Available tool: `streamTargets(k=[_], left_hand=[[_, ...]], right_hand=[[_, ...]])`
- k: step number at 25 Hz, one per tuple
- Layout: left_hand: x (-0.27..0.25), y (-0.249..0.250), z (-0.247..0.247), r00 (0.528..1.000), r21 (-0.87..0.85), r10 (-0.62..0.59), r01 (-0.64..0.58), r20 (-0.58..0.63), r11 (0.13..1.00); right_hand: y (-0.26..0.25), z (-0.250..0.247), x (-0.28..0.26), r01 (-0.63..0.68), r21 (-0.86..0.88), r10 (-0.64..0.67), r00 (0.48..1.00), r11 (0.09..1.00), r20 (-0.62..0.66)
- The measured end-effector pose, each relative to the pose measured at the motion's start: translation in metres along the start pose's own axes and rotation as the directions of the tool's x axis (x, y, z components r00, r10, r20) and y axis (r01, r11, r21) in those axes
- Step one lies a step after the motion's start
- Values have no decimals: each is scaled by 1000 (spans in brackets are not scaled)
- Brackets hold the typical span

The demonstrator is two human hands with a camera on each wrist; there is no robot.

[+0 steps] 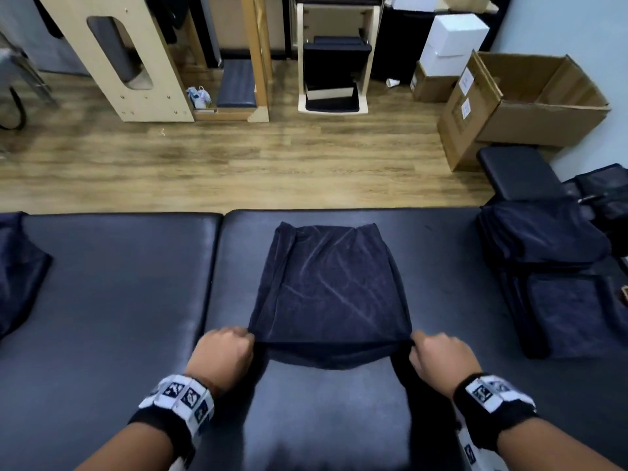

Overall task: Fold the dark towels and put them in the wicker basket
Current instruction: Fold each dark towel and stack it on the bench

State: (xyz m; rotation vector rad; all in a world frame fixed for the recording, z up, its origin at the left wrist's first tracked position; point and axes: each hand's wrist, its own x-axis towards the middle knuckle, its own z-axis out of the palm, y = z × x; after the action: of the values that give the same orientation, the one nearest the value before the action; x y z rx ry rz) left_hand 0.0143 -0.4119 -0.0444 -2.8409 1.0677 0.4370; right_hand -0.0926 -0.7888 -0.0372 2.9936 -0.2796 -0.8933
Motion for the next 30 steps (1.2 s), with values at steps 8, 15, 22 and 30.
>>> streamTargets(k=[8,15,22,30], left_hand=[[108,-86,-274,755,-306,-378,243,-536,920],[62,-75,-236,529,-416,-276,-164,-802,895],[-10,-25,19,981,-391,-133,68,-142,918],[-38,1,37,947,-281,38,56,319,958]], right_hand=[[15,-277,64,152,474,264,668,867,-696],[15,-244,14,286,454,231,570,844,-788],[7,-14,-12,-47,359,114,980,932,-166],[-15,28,-40,-56,126,24,971,990,238]])
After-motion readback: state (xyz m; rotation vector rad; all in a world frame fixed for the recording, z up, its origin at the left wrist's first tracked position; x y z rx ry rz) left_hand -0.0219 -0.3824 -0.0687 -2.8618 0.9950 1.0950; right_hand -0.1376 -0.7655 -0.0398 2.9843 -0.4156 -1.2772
